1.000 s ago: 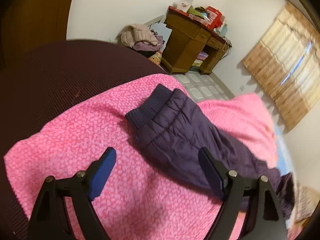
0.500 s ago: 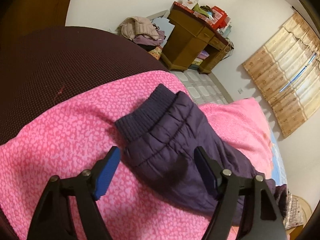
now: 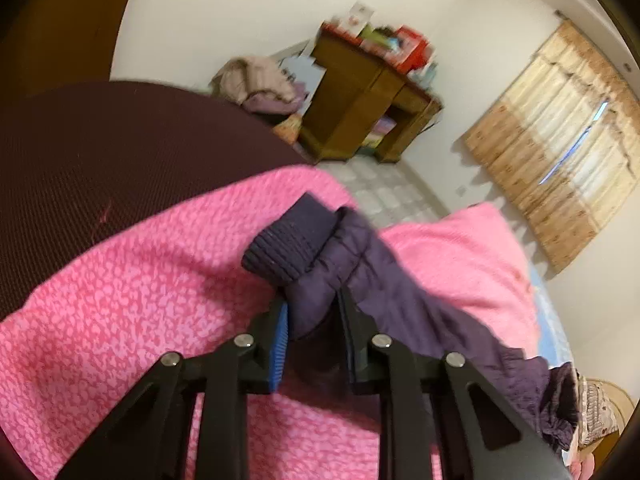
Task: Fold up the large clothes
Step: 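Move the left tool to the other sleeve cuff and grasp it, then lift the held sleeve with the left tool and carry it over the jacket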
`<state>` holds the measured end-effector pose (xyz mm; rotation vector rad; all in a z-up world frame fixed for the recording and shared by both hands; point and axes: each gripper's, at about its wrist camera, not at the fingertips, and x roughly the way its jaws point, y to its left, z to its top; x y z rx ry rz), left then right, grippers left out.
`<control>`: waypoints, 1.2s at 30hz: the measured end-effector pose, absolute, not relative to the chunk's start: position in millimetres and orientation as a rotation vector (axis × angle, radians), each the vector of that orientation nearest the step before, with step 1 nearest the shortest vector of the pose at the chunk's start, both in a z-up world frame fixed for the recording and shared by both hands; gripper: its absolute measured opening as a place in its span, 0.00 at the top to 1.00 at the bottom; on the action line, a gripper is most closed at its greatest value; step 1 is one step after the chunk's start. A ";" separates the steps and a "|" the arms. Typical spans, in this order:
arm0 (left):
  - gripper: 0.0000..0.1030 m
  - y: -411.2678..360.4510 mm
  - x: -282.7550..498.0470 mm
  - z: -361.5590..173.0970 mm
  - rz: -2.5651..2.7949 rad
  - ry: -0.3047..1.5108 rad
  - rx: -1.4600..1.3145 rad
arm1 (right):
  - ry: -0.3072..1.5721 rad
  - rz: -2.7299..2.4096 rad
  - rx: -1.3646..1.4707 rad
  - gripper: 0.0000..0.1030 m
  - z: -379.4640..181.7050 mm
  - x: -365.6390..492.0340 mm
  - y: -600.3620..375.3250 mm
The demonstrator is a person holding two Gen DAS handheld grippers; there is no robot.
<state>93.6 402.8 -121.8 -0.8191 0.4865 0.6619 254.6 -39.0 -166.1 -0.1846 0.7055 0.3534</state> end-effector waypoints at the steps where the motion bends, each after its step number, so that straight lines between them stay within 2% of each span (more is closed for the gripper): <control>1: 0.79 402.0 90.0 -116.6 0.649 0.461 -0.824 | 0.705 0.353 -0.181 0.04 -166.1 254.1 -39.5; 8: 0.80 400.7 88.8 -87.6 0.604 0.391 -0.806 | 0.740 0.343 -0.119 0.04 -152.8 254.9 -50.3; 15: 0.81 389.5 95.7 -46.1 0.526 0.313 -0.745 | 0.661 0.325 -0.072 0.04 -113.8 229.5 -77.4; 24: 0.82 356.0 125.4 2.7 0.411 0.239 -0.623 | 0.493 0.268 0.131 0.03 -56.4 186.7 -153.4; 36: 0.83 313.2 167.9 42.0 0.290 0.185 -0.530 | 0.429 0.224 0.219 0.03 -47.9 133.2 -215.1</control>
